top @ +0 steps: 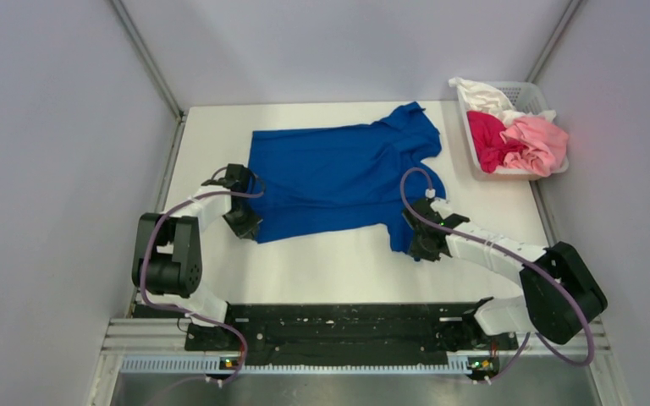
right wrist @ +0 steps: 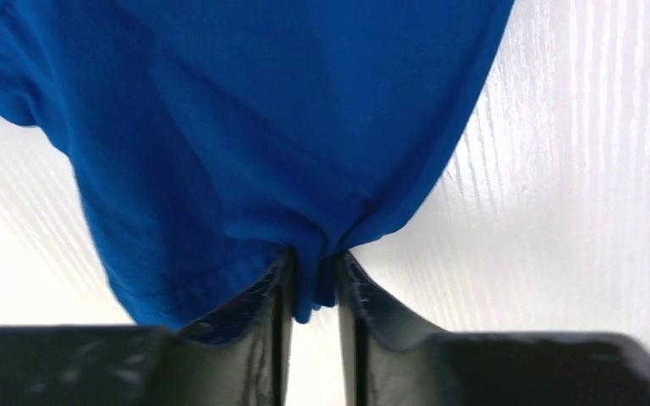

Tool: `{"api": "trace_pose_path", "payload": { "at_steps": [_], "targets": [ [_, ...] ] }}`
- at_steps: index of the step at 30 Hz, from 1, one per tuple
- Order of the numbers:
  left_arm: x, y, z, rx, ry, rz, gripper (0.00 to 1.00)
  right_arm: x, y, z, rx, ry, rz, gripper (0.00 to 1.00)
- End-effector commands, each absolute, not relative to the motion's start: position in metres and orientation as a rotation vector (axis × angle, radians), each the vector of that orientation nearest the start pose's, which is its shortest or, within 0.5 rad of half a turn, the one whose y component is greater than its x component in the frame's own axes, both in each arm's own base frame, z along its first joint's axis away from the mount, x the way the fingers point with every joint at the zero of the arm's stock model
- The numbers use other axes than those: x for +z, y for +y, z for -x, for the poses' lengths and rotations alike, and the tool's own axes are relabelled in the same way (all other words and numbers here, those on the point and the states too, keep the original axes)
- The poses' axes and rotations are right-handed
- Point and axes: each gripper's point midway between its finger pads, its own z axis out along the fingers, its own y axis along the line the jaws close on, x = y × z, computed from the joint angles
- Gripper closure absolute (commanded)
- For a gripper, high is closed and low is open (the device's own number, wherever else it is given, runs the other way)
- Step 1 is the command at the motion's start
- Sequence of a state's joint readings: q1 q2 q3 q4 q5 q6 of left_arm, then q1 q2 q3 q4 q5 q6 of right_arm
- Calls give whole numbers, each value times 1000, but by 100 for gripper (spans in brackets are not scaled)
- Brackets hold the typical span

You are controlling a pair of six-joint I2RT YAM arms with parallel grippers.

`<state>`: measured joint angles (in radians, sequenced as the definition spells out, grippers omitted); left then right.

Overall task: Fold and stack the t-shirts
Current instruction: Flatten out the tshirt

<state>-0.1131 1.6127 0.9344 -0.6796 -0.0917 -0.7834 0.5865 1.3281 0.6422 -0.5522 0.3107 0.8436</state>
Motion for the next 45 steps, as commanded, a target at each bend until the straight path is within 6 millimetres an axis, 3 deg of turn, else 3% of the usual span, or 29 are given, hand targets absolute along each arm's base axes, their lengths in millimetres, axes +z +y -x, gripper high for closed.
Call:
{"api": "trace_pose_path", "payload": {
  "at_steps": [1, 3, 5, 8, 12, 15, 16, 20, 23, 27, 30, 32, 35, 39, 42, 45],
  "targets": [
    [25, -41, -288, 1, 2686, 943, 100, -3, 104, -206, -73, 2659, -451, 87],
    [34, -38, -292, 11, 2666, 935, 100, 8, 100, -217, -81, 2602, -460, 99],
    [49, -36, -299, 16, 2627, 940, 100, 27, 97, -233, -85, 2513, -460, 100],
    [87, -36, -316, -31, 2536, 925, 100, 71, 91, -258, -70, 2338, -487, 100],
    [157, -41, -338, -153, 2378, 878, 100, 165, 76, -286, -35, 2052, -500, 100],
    [220, -47, -348, -268, 2230, 820, 100, 250, 69, -298, 45, 1807, -488, 100],
    [250, -47, -349, -308, 2156, 799, 100, 287, 67, -300, 109, 1691, -497, 100],
    [342, -47, -340, -405, 1953, 733, 100, 409, 51, -281, 226, 1389, -470, 100],
    [419, -43, -319, -453, 1803, 670, 100, 490, 45, -261, 262, 1258, -379, 100],
    [517, -38, -275, -507, 1584, 561, 100, 586, 49, -227, 349, 1145, -227, 100],
    [571, -34, -236, -537, 1457, 495, 100, 647, 53, -189, 437, 1045, -98, 100],
    [599, -33, -212, -559, 1378, 454, 100, 677, 48, -163, 477, 985, -48, 100],
    [631, -35, -178, -607, 1265, 395, 100, 706, 43, -129, 511, 902, 24, 100],
    [651, -36, -143, -644, 1167, 346, 100, 718, 42, -100, 547, 840, 99, 100],
    [650, -35, -144, -647, 1154, 345, 100, 712, 41, -100, 529, 849, 107, 100],
    [637, -38, -165, -642, 1197, 359, 100, 699, 39, -117, 468, 889, 78, 100]
  ]
}}
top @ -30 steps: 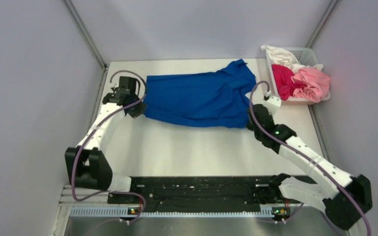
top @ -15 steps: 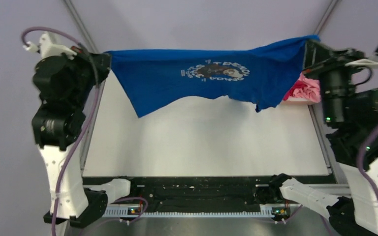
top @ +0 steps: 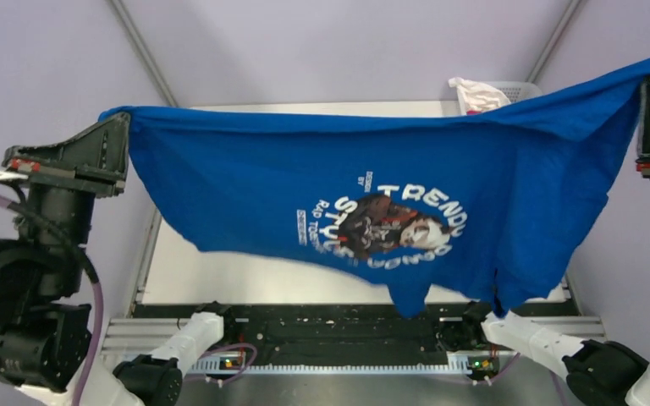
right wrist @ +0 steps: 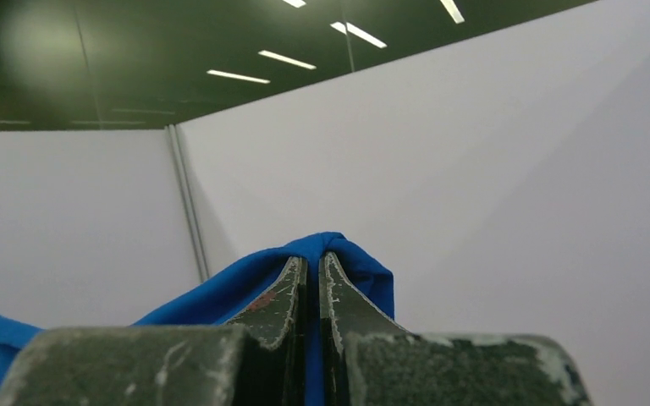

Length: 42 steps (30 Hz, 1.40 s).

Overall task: Fold and stack the t-shirts
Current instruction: Flatten out the tshirt

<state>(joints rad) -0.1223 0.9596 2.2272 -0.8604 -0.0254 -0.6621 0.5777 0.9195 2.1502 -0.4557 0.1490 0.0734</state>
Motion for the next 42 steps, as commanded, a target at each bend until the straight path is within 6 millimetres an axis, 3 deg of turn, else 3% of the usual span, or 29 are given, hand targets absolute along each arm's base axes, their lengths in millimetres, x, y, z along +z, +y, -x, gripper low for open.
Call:
{"api": "trace_pose_path", "payload": {
  "at_steps": [1, 4, 7, 11, 16, 20, 23, 26, 32, 34, 35, 37, 38, 39, 40, 42],
  "targets": [
    [630, -37, -177, -626, 1221, 375, 100, 694, 38, -124, 451, 903, 62, 100],
    [603, -33, -217, -562, 1299, 428, 100, 673, 36, -149, 363, 955, 25, 100],
    [558, -31, -266, -494, 1406, 475, 100, 641, 41, -181, 283, 1012, -5, 100],
    [469, -23, -331, -362, 1560, 568, 100, 580, 44, -235, 142, 1124, -94, 100],
    [337, -11, -401, -172, 1769, 691, 100, 481, 68, -308, 5, 1286, -144, 100],
    [243, -1, -448, -43, 1963, 783, 100, 396, 88, -372, -62, 1443, -169, 100],
    [185, 9, -482, 35, 2084, 853, 100, 346, 96, -418, -31, 1542, -195, 100],
    [155, 16, -512, 55, 2139, 868, 100, 311, 105, -459, -44, 1608, -188, 100],
    [132, 17, -571, -21, 2139, 850, 100, 252, 122, -539, -117, 1721, -162, 100],
    [127, 16, -589, -43, 2133, 859, 92, 220, 128, -570, -130, 1770, -158, 100],
    [125, 15, -603, -56, 2122, 857, 84, 222, 130, -587, -124, 1752, -179, 100],
    [119, 37, -622, -50, 2071, 916, 71, 206, 129, -621, -129, 1745, -221, 95],
    [118, 41, -632, -79, 2051, 928, 57, 202, 128, -638, -118, 1748, -242, 92],
    [117, 39, -643, -140, 2042, 927, 28, 189, 127, -653, -109, 1772, -255, 83],
    [116, 38, -651, -212, 2043, 931, 9, 180, 126, -666, -95, 1794, -273, 61],
    [118, 34, -657, -343, 2048, 955, 2, 166, 128, -675, -83, 1875, -290, 18]
  ]
}}
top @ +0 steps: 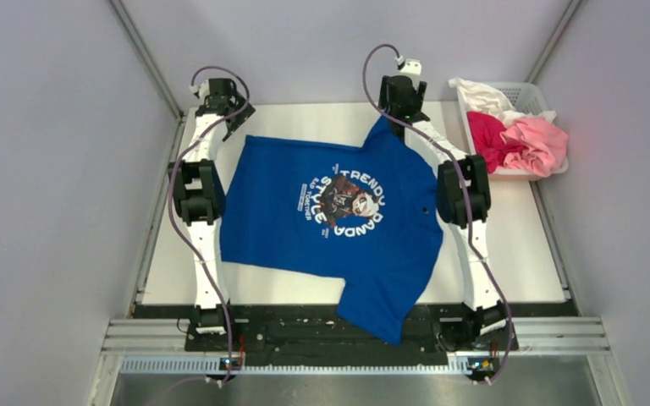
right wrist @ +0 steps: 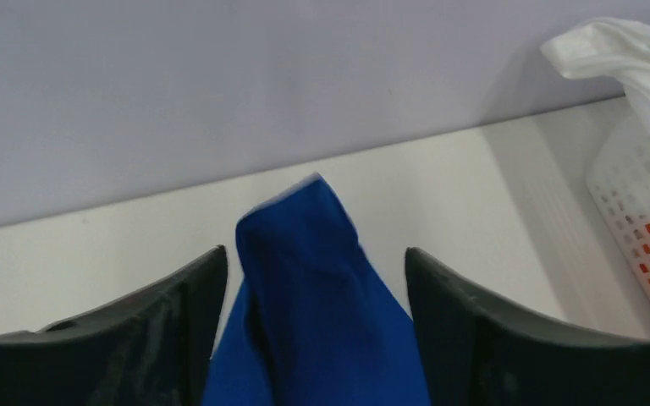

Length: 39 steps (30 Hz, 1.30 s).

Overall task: Fold and stack the t-shirts
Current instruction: Flatten out the tshirt

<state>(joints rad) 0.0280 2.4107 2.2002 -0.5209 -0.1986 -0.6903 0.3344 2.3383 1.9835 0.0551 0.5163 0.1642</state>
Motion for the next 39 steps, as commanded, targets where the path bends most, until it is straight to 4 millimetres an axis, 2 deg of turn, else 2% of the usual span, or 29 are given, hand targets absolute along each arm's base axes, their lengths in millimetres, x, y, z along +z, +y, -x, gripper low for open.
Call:
{"api": "trace_pose_path", "payload": {
  "at_steps": [1, 2, 5, 6, 9, 12, 14, 16, 22, 23, 28, 33, 35, 39],
  "targets": [
    [121, 35, -656, -364, 2042, 962, 1, 163, 129, -674, -79, 1900, -290, 9],
    [125, 34, -654, -367, 2038, 959, 1, 163, 132, -670, -55, 1918, -273, 2],
    [139, 29, -636, -358, 2043, 922, 1, 167, 146, -649, 54, 1950, -214, 1],
    [145, 27, -629, -353, 2044, 909, 1, 177, 149, -639, 101, 1948, -207, 1],
    [165, 13, -604, -357, 2059, 858, 1, 165, 160, -605, 219, 2009, -193, 1],
    [158, -11, -583, -374, 2115, 800, 1, 142, 175, -579, 353, 2061, -187, 1],
    [154, -29, -578, -415, 2147, 751, 1, 135, 186, -574, 432, 2078, -185, 1],
    [148, -32, -578, -412, 2165, 745, 1, 127, 194, -574, 487, 2094, -188, 1],
    [125, -33, -596, -421, 2184, 798, 1, 103, 214, -590, 584, 2131, -189, 1],
    [121, -34, -602, -427, 2183, 801, 1, 95, 216, -593, 585, 2141, -190, 1],
    [109, -32, -637, -439, 2130, 831, 1, 85, 228, -620, 628, 2109, -189, 1],
    [109, -30, -671, -471, 2032, 855, 1, 113, 245, -670, 692, 1952, -184, 1],
    [115, -32, -684, -520, 1965, 868, 1, 127, 250, -686, 719, 1868, -190, 1],
    [118, -23, -708, -540, 1832, 909, 1, 157, 251, -698, 729, 1764, -164, 1]
  ]
}}
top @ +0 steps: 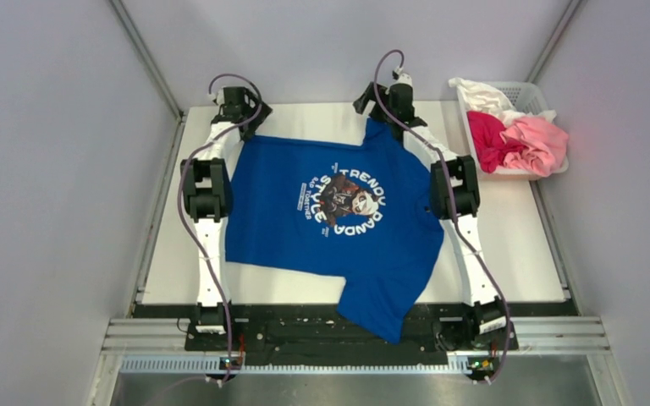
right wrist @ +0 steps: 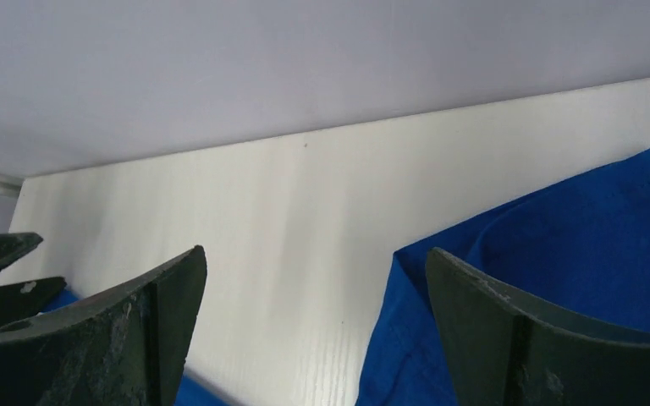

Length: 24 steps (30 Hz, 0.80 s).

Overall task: Fold and stack the t-shirts
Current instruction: Flatten out the tshirt

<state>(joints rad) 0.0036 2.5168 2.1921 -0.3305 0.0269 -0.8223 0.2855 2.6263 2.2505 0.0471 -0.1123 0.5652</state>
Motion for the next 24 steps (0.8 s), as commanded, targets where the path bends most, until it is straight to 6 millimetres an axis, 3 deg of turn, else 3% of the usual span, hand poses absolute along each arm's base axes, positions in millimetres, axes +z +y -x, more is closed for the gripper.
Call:
{"api": "trace_pose_path", "payload": {
  "at_steps": [1, 4, 7, 8, 11, 12, 15, 17, 19, 22, 24],
  "targets": [
    [120, -21, -714, -549, 1814, 918, 1, 163, 250, -696, 713, 1762, -146, 1],
    [125, -14, -724, -565, 1790, 930, 1, 175, 238, -680, 617, 1794, -84, 1],
    [154, -10, -718, -536, 1773, 893, 1, 193, 218, -652, 518, 1821, -50, 1],
    [167, -9, -712, -509, 1775, 875, 1, 185, 210, -638, 486, 1857, -50, 1],
    [202, -7, -682, -403, 1806, 826, 1, 201, 192, -603, 412, 1908, -42, 1],
    [209, 0, -668, -341, 1823, 823, 1, 200, 185, -589, 386, 1945, -50, 1],
    [219, -18, -622, -191, 1907, 733, 1, 188, 171, -541, 351, 2038, -81, 1],
    [207, -25, -588, -124, 1993, 707, 1, 169, 164, -508, 337, 2103, -120, 1],
    [182, -35, -555, -113, 2091, 704, 1, 145, 160, -477, 345, 2171, -164, 1],
    [151, -58, -509, -202, 2219, 692, 1, 113, 166, -440, 397, 2269, -163, 1],
    [119, -77, -484, -298, 2306, 692, 1, 93, 165, -426, 385, 2325, -176, 1]
  ]
}}
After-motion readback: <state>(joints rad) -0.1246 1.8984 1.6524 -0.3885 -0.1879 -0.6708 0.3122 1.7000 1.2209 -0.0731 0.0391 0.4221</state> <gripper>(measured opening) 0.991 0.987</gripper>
